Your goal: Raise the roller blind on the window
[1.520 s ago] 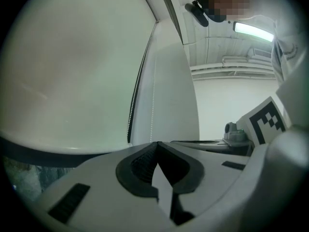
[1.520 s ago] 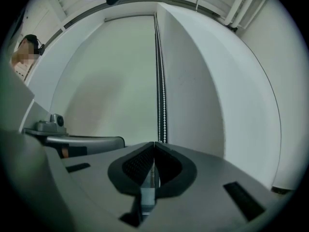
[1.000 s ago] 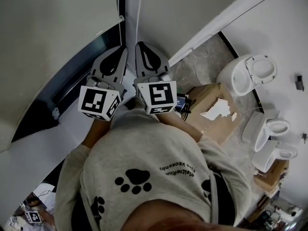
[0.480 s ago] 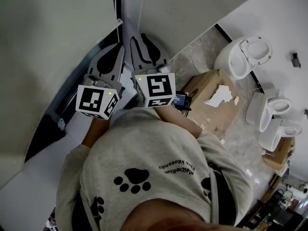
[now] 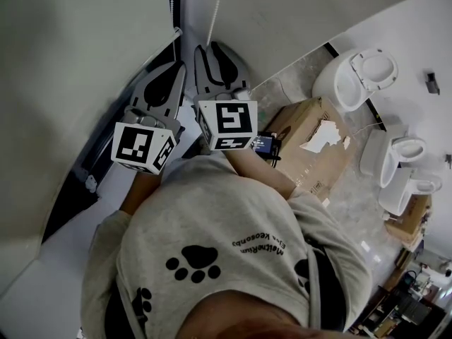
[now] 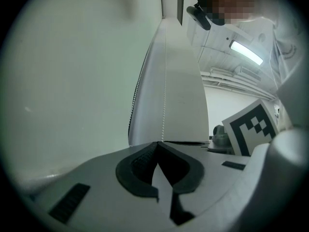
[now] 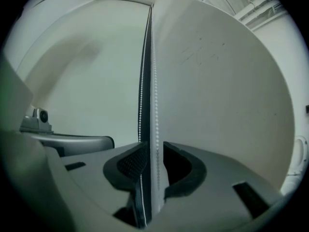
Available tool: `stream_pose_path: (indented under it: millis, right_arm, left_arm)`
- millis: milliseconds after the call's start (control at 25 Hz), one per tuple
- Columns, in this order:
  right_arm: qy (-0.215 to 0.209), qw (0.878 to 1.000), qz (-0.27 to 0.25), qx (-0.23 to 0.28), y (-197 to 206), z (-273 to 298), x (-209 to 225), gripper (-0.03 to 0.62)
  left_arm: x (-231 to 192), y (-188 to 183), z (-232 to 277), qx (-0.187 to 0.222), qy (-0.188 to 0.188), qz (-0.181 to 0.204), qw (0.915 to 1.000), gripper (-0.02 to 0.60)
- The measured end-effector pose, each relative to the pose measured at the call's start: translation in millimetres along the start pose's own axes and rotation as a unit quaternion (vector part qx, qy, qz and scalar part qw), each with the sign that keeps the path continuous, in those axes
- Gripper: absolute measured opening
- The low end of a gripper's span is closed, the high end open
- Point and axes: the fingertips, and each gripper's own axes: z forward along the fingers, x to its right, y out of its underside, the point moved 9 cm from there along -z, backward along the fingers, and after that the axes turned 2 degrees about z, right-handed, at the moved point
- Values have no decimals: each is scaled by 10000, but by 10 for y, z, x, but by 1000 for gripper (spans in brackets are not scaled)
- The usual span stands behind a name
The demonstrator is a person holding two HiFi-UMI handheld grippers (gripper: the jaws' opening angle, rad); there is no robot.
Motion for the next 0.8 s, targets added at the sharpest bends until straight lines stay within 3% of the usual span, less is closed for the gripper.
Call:
stream_pose_path:
  millis: [160,240,560,800]
  right_arm:
    - [-80,10000,-25,11,-20,83,-19,85]
    - [-125,9998,-117,66,-45,95,-34,23]
    - [-631,9967,-481,-198,-17,108,-85,14]
    - [-940,9951,-40,-314,96,67,-43,12]
  left_arm:
    - [-6,14,-26,-1,-27,-21,10000,9]
    - [-14,18,-45,4,-54,-18,10000,9]
    - [-72,-7,-89,-16,-181,-17,9998,9]
    - [-75,14,-78,-26,-228,-14,9997,9]
